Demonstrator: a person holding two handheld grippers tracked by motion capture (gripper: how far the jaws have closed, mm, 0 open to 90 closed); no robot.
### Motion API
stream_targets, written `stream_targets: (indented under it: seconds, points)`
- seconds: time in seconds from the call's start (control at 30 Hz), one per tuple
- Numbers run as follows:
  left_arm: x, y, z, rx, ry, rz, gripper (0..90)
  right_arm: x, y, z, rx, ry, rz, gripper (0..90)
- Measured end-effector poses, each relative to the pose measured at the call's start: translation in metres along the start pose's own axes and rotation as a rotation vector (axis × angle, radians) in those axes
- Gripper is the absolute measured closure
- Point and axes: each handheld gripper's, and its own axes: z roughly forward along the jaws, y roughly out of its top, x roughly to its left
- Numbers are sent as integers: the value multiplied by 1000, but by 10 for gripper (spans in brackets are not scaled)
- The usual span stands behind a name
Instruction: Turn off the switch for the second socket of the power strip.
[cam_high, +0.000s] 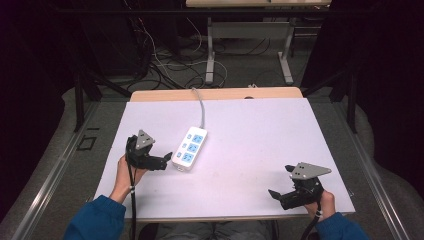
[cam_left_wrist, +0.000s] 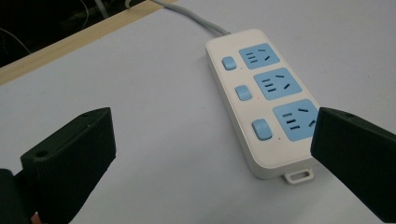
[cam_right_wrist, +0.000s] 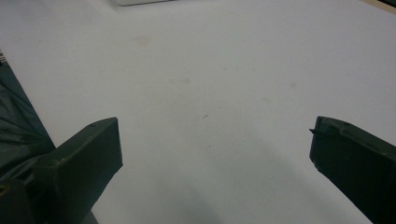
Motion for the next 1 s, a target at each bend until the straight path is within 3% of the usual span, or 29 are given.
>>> stream_targets:
  seconds: [0.33,1.0]
  points:
    - [-2,7,10,17,-15,26,0,0,0,1,-2,4,2,15]
    - [-3,17,29,33,-35,10,0,1,-1,1,-11,-1,11,17]
